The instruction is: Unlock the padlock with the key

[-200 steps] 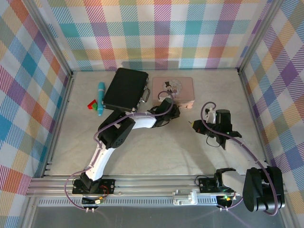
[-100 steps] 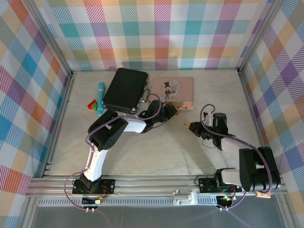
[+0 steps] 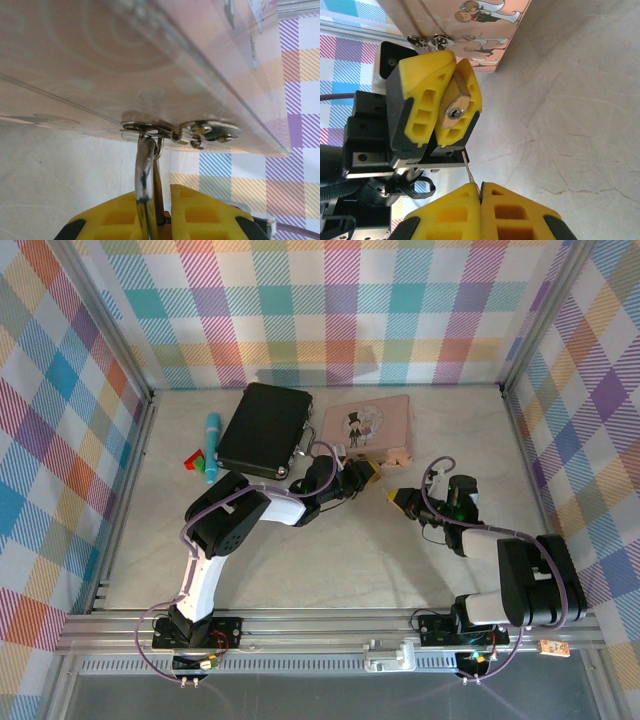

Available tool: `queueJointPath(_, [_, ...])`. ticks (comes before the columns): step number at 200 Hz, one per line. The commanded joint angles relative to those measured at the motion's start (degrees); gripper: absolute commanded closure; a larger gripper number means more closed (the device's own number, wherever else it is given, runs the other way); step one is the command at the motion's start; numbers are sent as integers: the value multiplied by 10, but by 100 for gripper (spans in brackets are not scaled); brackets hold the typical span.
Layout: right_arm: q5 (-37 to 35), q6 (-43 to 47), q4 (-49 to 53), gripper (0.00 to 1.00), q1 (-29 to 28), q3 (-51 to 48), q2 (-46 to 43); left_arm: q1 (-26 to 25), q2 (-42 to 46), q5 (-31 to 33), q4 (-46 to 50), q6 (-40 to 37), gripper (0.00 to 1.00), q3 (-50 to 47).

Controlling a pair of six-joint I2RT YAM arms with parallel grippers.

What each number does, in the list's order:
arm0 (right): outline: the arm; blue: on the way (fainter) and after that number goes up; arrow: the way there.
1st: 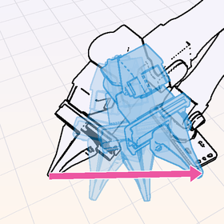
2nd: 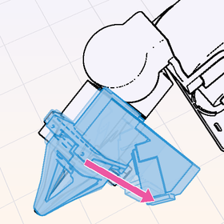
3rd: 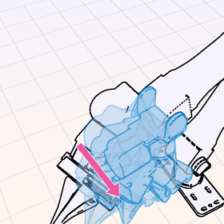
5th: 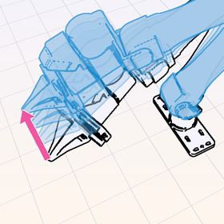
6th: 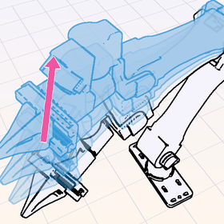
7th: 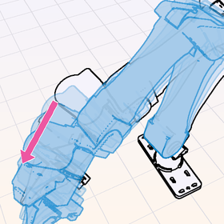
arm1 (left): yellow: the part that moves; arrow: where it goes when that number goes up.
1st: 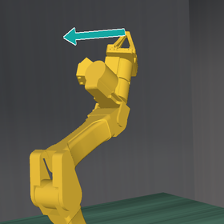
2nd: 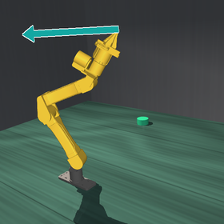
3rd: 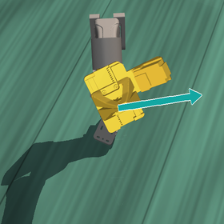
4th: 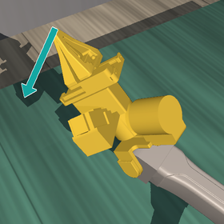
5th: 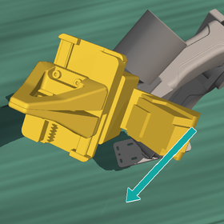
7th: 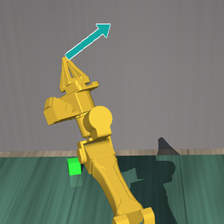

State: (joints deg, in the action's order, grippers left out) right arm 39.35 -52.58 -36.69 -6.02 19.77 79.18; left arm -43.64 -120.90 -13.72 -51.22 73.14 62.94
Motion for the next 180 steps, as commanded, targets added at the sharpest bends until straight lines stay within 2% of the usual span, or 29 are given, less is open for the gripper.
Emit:
queueJointPath(1, [8,-31,-73,100,-8,-3,21,-11,7,-16,-75,27,100,-2])
queueJointPath(48, [3,-49,-110,100,-15,12,53,-16,9,-10,-78,25,100,-12])
queueJointPath(180, [-9,-61,-124,100,-15,19,45,-22,14,-13,-77,12,100,-18])
